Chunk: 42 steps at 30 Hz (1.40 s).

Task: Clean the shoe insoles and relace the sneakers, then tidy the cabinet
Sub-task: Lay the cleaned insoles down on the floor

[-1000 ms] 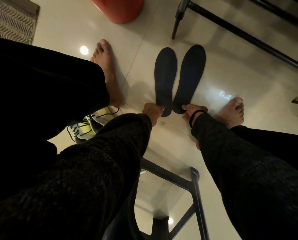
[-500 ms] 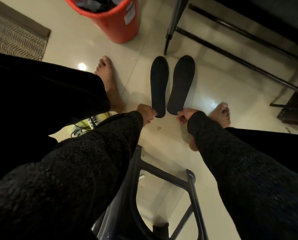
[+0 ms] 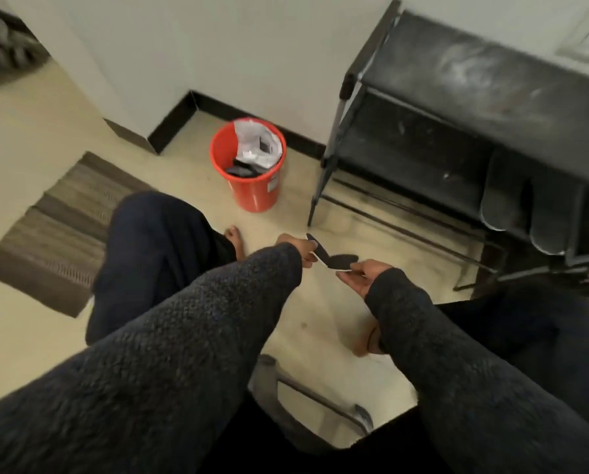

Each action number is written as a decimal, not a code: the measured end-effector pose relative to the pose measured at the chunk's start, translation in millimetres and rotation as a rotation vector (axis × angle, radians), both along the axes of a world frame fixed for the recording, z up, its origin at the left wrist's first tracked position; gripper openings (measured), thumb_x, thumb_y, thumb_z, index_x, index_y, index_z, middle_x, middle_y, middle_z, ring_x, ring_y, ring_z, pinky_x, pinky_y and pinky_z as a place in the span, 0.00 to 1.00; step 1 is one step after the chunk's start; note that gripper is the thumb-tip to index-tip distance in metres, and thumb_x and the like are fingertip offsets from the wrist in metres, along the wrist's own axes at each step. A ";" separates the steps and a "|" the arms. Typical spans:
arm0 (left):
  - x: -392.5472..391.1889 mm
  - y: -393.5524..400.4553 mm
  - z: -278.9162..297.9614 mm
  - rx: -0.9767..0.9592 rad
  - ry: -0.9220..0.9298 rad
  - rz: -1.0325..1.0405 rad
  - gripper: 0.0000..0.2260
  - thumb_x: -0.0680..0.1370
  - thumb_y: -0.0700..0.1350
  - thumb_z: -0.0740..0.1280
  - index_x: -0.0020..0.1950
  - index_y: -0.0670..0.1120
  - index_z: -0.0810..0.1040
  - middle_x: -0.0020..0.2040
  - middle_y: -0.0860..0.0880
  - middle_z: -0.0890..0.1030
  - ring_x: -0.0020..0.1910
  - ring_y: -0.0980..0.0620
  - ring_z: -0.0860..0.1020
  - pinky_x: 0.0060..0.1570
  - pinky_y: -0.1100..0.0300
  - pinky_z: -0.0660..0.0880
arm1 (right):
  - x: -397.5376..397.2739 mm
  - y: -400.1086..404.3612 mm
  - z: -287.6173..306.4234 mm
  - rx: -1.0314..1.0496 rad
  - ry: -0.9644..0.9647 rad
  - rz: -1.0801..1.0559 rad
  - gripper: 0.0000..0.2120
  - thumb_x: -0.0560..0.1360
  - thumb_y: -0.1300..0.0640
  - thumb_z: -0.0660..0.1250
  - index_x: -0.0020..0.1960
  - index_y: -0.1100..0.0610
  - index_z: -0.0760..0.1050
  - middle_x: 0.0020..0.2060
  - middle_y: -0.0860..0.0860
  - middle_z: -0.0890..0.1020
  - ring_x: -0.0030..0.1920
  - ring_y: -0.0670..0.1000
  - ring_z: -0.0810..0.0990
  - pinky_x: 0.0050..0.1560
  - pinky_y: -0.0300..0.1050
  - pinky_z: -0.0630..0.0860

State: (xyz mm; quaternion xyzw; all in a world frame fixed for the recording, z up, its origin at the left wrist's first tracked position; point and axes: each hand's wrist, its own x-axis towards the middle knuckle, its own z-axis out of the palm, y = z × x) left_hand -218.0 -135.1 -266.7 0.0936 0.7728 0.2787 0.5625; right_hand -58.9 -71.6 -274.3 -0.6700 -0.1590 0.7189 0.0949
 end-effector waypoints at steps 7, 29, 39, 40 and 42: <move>8.4 -28.6 110.3 0.164 0.032 -0.098 0.10 0.84 0.44 0.62 0.62 0.41 0.75 0.52 0.43 0.82 0.32 0.56 0.75 0.22 0.67 0.72 | 27.7 -31.0 95.2 0.174 0.156 -0.037 0.06 0.80 0.70 0.60 0.57 0.67 0.72 0.52 0.65 0.83 0.54 0.61 0.84 0.45 0.52 0.84; 31.9 -43.0 249.7 0.445 0.010 0.053 0.05 0.79 0.46 0.70 0.47 0.45 0.81 0.37 0.49 0.84 0.33 0.57 0.81 0.34 0.61 0.78 | 94.1 -66.9 256.9 0.495 0.296 -0.328 0.08 0.77 0.76 0.61 0.51 0.67 0.73 0.57 0.66 0.78 0.53 0.61 0.81 0.43 0.54 0.84; 19.1 55.1 157.8 0.472 -0.155 0.204 0.05 0.82 0.38 0.65 0.58 0.41 0.76 0.54 0.38 0.83 0.51 0.46 0.84 0.54 0.54 0.80 | 67.1 35.8 173.6 0.452 0.169 -0.415 0.16 0.77 0.76 0.59 0.64 0.68 0.71 0.63 0.67 0.76 0.63 0.66 0.77 0.43 0.51 0.83; 17.3 62.4 148.2 0.490 -0.142 0.210 0.04 0.82 0.38 0.65 0.57 0.42 0.76 0.54 0.38 0.83 0.50 0.45 0.85 0.52 0.54 0.81 | 64.7 44.7 167.8 0.440 0.157 -0.423 0.16 0.77 0.76 0.60 0.63 0.68 0.72 0.62 0.67 0.76 0.62 0.66 0.78 0.45 0.52 0.82; 12.8 83.2 131.4 0.527 -0.124 0.225 0.05 0.82 0.38 0.66 0.57 0.44 0.75 0.53 0.38 0.83 0.48 0.45 0.85 0.50 0.54 0.81 | 60.5 67.6 152.2 0.402 0.137 -0.469 0.11 0.77 0.76 0.60 0.55 0.66 0.75 0.53 0.64 0.79 0.60 0.65 0.79 0.51 0.53 0.80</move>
